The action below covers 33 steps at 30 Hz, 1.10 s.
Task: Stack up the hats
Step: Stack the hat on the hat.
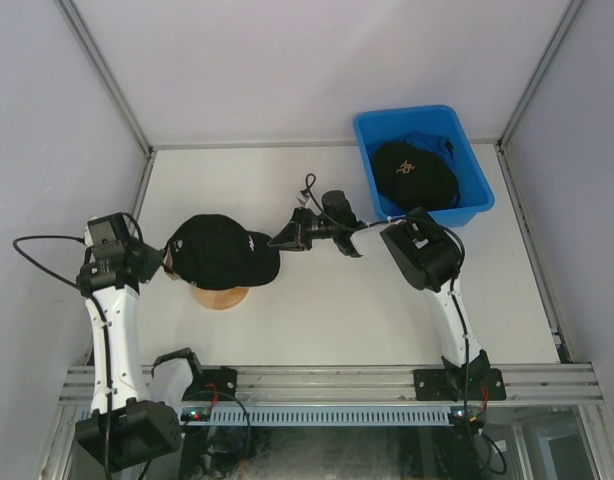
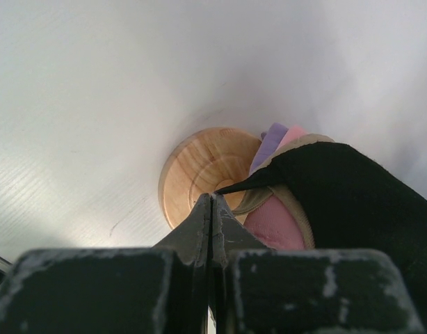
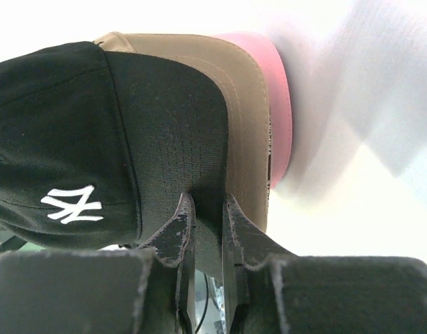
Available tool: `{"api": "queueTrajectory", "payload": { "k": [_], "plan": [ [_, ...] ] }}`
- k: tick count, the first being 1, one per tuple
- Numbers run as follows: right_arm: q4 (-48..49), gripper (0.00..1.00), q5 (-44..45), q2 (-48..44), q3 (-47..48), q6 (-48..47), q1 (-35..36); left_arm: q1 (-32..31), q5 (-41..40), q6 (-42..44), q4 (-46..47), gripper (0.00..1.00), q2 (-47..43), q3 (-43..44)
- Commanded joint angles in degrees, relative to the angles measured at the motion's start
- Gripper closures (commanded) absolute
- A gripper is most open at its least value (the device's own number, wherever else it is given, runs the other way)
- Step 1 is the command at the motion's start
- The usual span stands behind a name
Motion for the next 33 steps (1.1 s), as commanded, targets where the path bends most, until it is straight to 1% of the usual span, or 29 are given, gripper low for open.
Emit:
{"api": "queueTrajectory", "payload": {
  "k": [1,15,20,26,29,33],
  "plan": [
    [-11.3,1.0,4.4,4.3,-0.8,-8.1,0.6,0.1,-5.0,2.3,-2.6,1.0,-0.7,-1.8],
    [-18.4,1.0,6.4,5.5,3.2,-10.5,2.7,-0.7,-3.7,1.0,-1.6,1.0,-0.9,-2.8],
    [-19.2,0.88,7.1,3.6,3.0,-10.3,2.0,-0.7,-3.5,0.0,-1.0,0.94,-1.6,-2.4],
    [-20.9,0.73,8.5,-0.3,2.2,-11.2,0.7,-0.7,-3.5,-1.5,-0.4,0.82,-2.3,-1.3],
    [-22.1,0.69,9.4,-2.2,1.5,-11.9,0.0,-0.7,-3.3,-2.1,0.0,0.77,-2.6,-1.6],
    [-24.4,0.67,10.6,-5.1,0.8,-13.3,-0.9,-0.7,-2.9,-3.0,0.7,0.69,-3.0,-2.2]
  ]
}}
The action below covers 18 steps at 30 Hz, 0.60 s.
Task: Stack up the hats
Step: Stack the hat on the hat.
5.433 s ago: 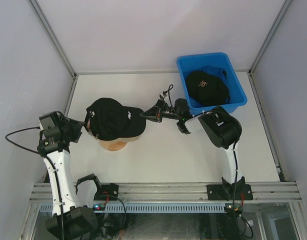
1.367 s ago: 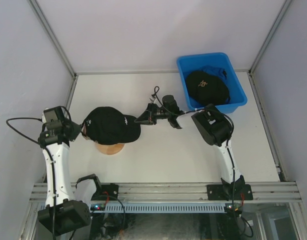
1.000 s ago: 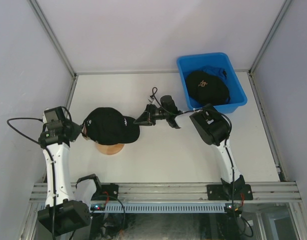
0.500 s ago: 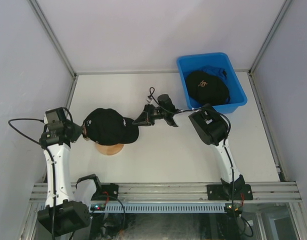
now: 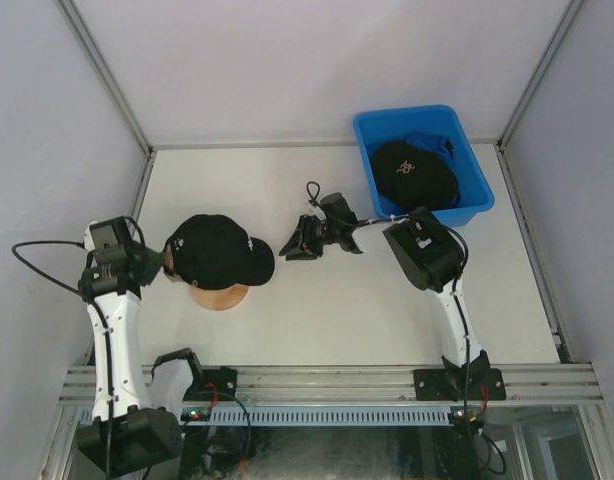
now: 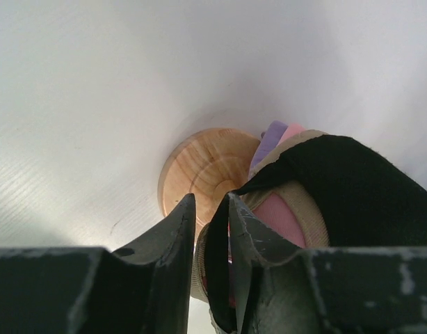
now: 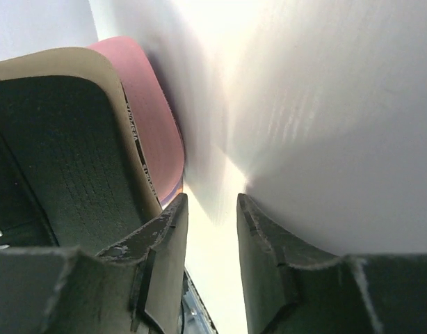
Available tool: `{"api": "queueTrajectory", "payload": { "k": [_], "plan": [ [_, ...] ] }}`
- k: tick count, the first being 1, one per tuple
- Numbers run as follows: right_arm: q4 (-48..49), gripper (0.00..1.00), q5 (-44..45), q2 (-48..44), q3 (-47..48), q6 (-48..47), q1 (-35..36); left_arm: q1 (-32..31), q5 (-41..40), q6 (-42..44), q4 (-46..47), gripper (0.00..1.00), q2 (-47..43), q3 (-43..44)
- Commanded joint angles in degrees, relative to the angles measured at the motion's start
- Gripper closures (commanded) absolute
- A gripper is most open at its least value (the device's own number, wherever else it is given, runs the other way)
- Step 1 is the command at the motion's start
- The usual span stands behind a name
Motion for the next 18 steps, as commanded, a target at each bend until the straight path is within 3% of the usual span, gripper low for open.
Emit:
{"api": "queueTrajectory", "payload": {
  "k": [1,8,18],
  "plan": [
    [-4.9,0.67,3.7,-5.5,-1.1,-4.1,-1.1,0.0,-1.2,-1.5,1.0,0.67,-1.3,-1.0],
    [-9.3,0.66,6.1,-10.6,-1.6,-6.9,-2.6,0.1,-2.5,-3.3,0.6,0.52,-3.4,-0.1],
    [-17.3,0.65,10.7,-16.8,0.3,-11.8,-4.2,0.2,-5.1,-6.6,-0.8,0.42,-7.2,1.0]
  ]
}}
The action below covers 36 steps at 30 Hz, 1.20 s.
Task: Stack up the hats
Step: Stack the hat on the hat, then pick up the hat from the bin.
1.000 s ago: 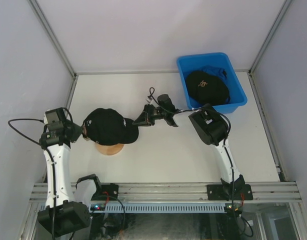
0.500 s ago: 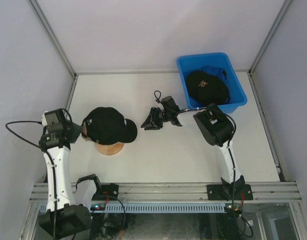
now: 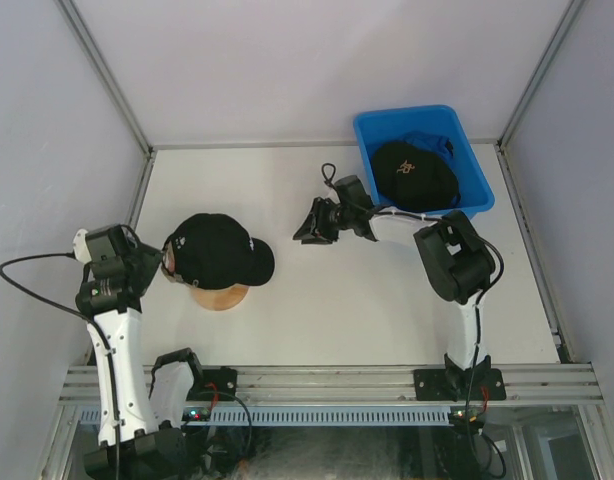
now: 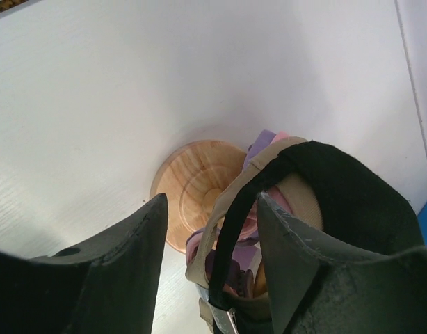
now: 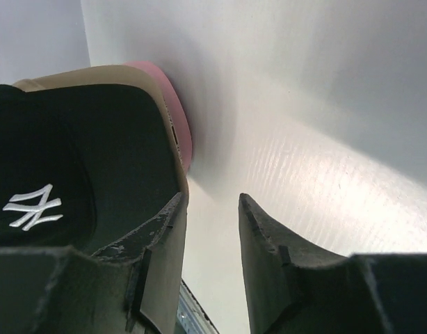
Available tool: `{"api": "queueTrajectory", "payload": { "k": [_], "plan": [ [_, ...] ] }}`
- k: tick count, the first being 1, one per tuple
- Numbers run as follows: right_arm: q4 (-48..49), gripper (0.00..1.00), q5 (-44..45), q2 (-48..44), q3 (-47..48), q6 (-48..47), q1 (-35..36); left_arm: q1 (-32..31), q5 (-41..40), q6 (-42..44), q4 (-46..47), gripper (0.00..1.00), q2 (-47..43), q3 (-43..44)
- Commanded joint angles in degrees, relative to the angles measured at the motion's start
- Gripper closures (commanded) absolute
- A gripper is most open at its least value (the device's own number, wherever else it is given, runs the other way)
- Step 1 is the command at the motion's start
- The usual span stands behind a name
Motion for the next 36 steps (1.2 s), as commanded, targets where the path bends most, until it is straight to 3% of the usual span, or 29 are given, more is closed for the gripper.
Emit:
{"api": "queueTrajectory", "payload": {
  "k": [1,17,23,31,36],
  "plan": [
    [-4.4,0.65,3.2,-4.8,2.5,-4.3,-0.7,0.2,-2.6,-2.5,-0.3,0.41,-2.2,1.3],
    [-17.3,0.64,10.5,-9.8,16.2,-11.7,-3.2,0.3,-8.1,-6.7,-3.8,0.39,-7.3,5.7],
    [-25.8,0.63,16.4,-9.9,29.6,-16.8,-8.1,0.3,-10.7,-6.7,-4.5,0.39,-7.3,10.7],
    [-35.3,0.61,26.5,-7.9,42.6,-22.8,-16.9,0.2,-5.6,-4.3,-1.9,0.4,-1.8,14.7],
    [-38.0,0.49,33.0,-5.7,43.9,-25.1,-21.9,-1.6,-2.8,-1.9,1.1,0.41,2.3,16.5]
  ]
}}
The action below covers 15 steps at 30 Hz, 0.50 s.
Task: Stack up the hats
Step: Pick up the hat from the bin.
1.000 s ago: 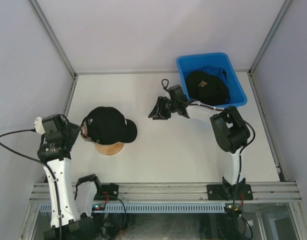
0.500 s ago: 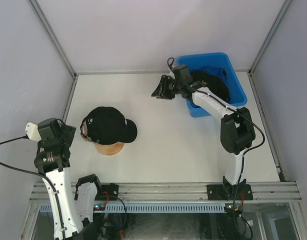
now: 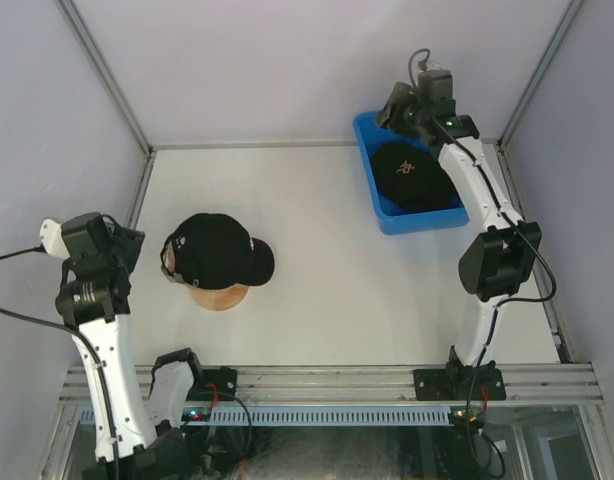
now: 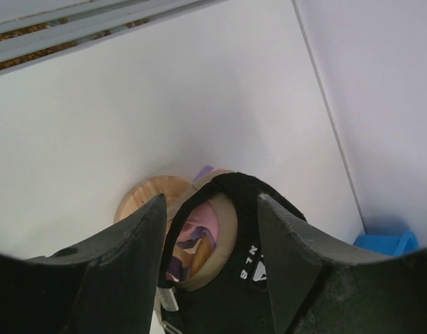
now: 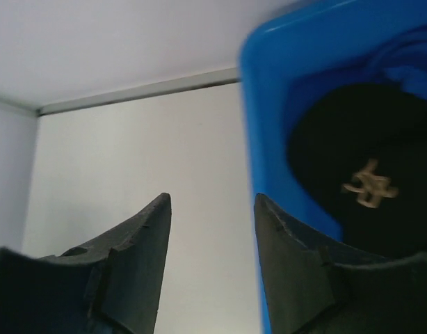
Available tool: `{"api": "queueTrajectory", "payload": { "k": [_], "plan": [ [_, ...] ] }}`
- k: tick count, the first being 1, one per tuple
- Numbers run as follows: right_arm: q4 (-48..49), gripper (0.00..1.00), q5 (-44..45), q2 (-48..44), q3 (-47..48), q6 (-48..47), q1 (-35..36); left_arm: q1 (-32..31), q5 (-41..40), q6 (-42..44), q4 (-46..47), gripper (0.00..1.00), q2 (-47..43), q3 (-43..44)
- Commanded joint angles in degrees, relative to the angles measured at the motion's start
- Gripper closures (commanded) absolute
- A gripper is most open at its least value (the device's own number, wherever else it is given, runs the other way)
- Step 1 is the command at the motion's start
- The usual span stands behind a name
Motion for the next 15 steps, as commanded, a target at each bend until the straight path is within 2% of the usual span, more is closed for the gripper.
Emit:
{"api": "queueTrajectory", "payload": {
  "k": [1,4,9,15],
  "plan": [
    [-5.4,0.46,8.3,0.7,2.4,-3.9,-4.0,-2.5,2.7,3.6,4.8,0.41,3.2,4.4],
    [-7.4,0.4,10.0,2.8,3.1,-3.6,-7.3,-5.6,1.8,5.2,5.7,0.41,6.0,6.5],
    [-9.3,0.38,10.9,5.9,2.8,-3.1,-11.0,-8.5,2.2,7.1,6.2,0.41,8.8,9.5],
    [-8.3,0.37,11.8,8.6,-1.0,-3.3,-12.0,-10.3,4.4,8.5,6.9,0.41,10.1,11.4]
  ]
}}
